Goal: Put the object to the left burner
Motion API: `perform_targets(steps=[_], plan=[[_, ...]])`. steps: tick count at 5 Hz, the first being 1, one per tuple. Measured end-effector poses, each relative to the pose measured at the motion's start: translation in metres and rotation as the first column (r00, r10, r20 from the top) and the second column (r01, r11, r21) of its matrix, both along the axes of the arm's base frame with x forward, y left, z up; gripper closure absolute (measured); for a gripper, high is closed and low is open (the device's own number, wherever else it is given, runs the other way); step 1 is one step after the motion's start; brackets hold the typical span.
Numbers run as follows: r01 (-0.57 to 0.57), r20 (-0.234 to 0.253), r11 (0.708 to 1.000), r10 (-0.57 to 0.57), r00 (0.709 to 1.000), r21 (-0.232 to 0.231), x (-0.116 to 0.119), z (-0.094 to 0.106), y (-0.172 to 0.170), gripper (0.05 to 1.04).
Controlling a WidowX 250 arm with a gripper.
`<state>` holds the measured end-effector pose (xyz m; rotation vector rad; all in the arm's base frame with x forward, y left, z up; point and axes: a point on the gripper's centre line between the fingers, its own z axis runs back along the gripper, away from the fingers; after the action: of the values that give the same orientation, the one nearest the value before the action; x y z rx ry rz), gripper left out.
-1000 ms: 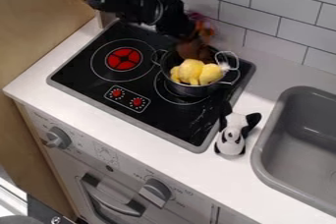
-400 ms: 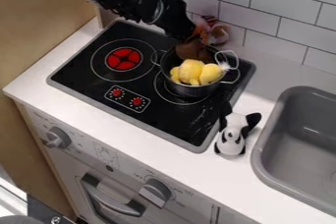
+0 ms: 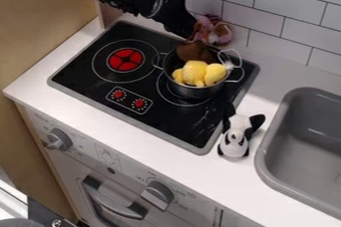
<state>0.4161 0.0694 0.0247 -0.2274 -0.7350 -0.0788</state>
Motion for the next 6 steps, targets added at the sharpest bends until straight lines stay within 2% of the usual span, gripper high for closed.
perform_targets(steps=[1,2,3,4,5,6], plan=[[-0.030,0.010,1.000,0.030,1.000,0.009,0.000,-0.002,0.001,0.876],[-0.028,0.011,1.000,0.028,1.000,0.007,0.000,-0.002,-0.001,0.639],[-0.052,0.007,0.999,0.052,0.999,-0.003,0.001,0.005,-0.003,0.347],[-0.083,-0.036,0.996,0.082,0.996,-0.016,0.003,0.006,-0.005,0.107],[-0.084,-0.118,0.996,0.083,0.990,-0.002,0.004,0.011,-0.002,0.087],[-0.067,-0.143,0.998,0.068,0.987,0.015,0.009,0.019,0.000,0.087]])
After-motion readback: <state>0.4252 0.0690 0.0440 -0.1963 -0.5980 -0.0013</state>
